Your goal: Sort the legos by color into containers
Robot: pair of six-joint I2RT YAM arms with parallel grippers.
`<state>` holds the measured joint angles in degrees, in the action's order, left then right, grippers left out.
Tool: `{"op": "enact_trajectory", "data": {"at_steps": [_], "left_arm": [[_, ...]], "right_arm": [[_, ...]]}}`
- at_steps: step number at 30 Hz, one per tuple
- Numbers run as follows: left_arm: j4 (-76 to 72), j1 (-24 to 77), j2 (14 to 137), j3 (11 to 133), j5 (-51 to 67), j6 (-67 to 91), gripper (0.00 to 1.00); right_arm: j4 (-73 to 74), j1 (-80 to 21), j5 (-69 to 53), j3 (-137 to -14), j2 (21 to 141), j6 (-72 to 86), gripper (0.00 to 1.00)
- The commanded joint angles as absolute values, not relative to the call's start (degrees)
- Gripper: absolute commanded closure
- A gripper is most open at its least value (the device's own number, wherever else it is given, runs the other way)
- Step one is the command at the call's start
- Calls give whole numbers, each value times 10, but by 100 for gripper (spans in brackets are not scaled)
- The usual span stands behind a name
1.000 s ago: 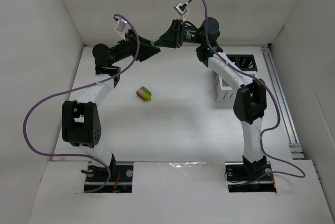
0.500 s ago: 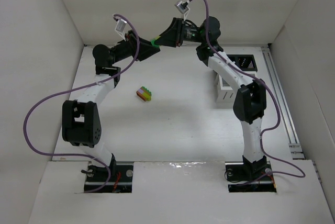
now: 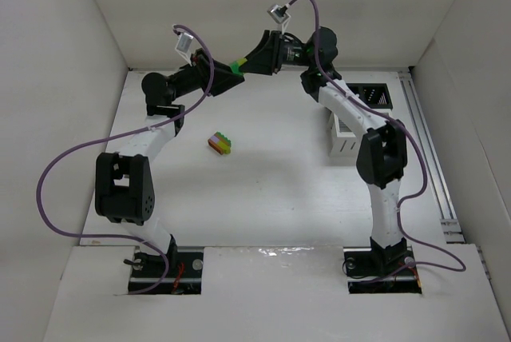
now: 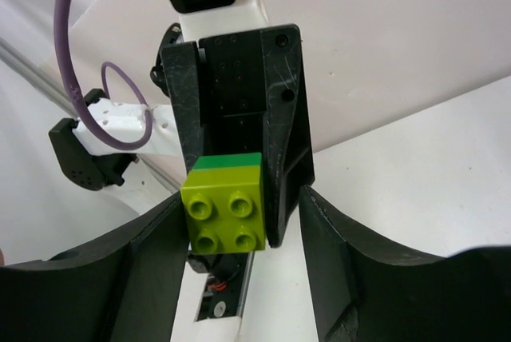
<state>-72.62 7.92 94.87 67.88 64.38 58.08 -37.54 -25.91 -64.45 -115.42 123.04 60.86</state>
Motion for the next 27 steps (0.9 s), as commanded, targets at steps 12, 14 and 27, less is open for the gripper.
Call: {"op": "enact_trajectory", "data": {"at_steps": [12, 14, 27], "left_arm": [[-813, 83, 948, 677, 650, 595, 100], [-813, 83, 948, 677, 650, 595, 100], [-681, 83, 935, 691, 650, 499, 100]], "right_arm": [[-423, -250, -665, -1157, 1211, 615, 67], [-428, -250, -665, -1158, 1211, 615, 76], [-409, -182, -671, -1078, 1148, 579, 100]]}}
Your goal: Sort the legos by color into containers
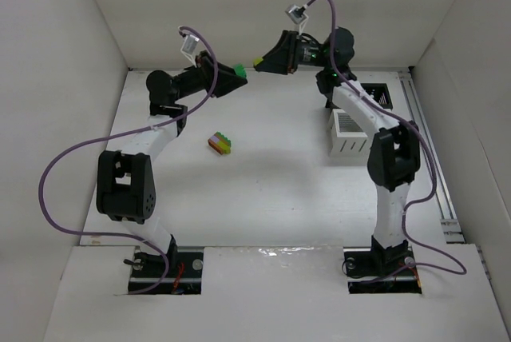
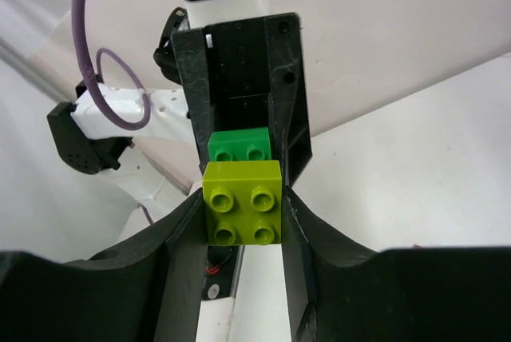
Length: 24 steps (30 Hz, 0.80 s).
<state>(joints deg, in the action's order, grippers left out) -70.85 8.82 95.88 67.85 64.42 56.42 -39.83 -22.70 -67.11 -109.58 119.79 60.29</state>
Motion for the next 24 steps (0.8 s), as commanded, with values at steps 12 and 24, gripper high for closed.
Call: {"op": "enact_trajectory", "data": {"at_steps": [12, 24], "left_arm": [[-152, 96, 924, 844, 462, 101, 100], [-140, 203, 881, 791, 202, -86, 100]], "right_arm": [[-62, -111, -485, -928, 971, 321, 100], [43, -54, -256, -818, 871, 167, 100]]}}
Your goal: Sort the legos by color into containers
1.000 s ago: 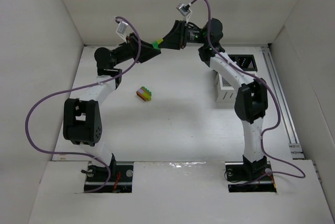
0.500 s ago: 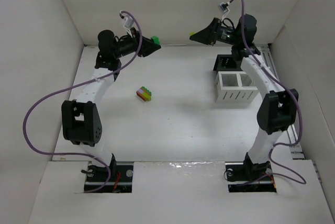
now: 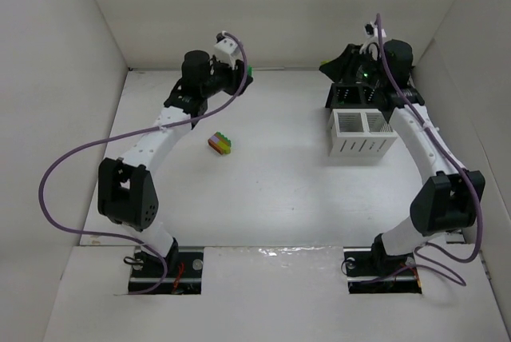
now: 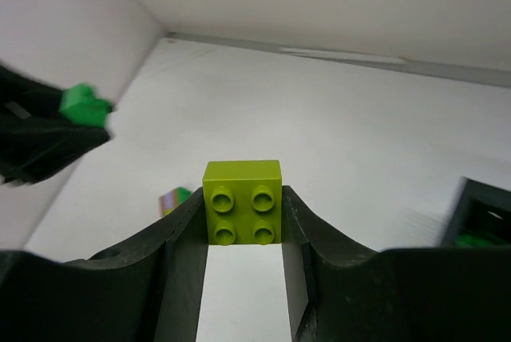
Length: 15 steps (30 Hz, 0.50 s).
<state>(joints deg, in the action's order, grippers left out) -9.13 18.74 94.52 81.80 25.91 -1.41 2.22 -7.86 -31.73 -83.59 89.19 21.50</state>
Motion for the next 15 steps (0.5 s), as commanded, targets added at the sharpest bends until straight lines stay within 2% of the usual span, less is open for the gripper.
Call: {"op": "enact_trajectory", "data": {"at_steps": [1, 8, 15], "left_arm": [[-148, 203, 881, 791, 202, -95, 100], [-136, 182, 936, 844, 274, -138, 100], [-125, 182, 962, 864, 310, -151, 100]], "right_arm": [[43, -42, -244, -813, 862, 159, 100], [153, -15, -203, -835, 862, 39, 100], [118, 69, -246, -835, 875, 47, 100]]}}
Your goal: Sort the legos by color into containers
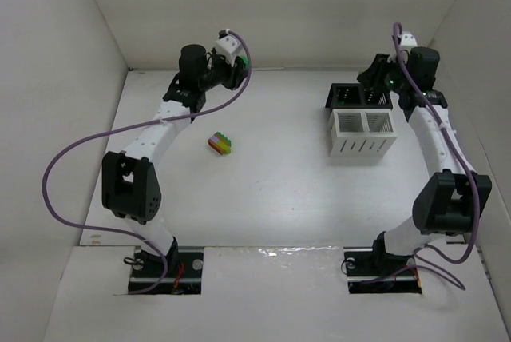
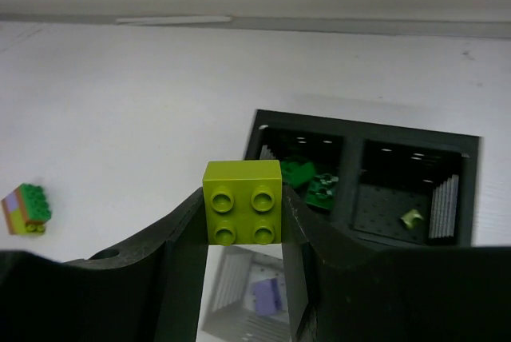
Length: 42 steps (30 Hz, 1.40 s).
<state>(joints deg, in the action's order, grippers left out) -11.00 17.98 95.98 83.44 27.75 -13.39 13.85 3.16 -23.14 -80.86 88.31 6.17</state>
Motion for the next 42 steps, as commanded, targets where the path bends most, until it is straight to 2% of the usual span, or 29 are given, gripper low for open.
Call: {"op": "enact_trajectory", "data": {"at_steps": [1, 8, 17, 30, 38, 42], "left_arm": [[-132, 182, 962, 864, 310, -151, 100], [-112, 195, 983, 887, 230, -163, 100], [-54, 195, 1060, 976, 243, -185, 100], [-20, 195, 1156, 1098, 223, -190, 100], [-13, 195, 1193, 1137, 203, -207, 100], [28, 195, 1233, 1206, 203, -221, 100]], "right_arm": [[106, 79, -256, -818, 875, 47, 100], [91, 120, -301, -805, 870, 37, 100], [91, 142, -351, -795, 888, 13, 100], [104, 137, -322, -912, 1017, 5, 100], [104, 132, -300, -940, 1045, -23, 100], [104, 132, -292, -945, 1050, -44, 100]]}}
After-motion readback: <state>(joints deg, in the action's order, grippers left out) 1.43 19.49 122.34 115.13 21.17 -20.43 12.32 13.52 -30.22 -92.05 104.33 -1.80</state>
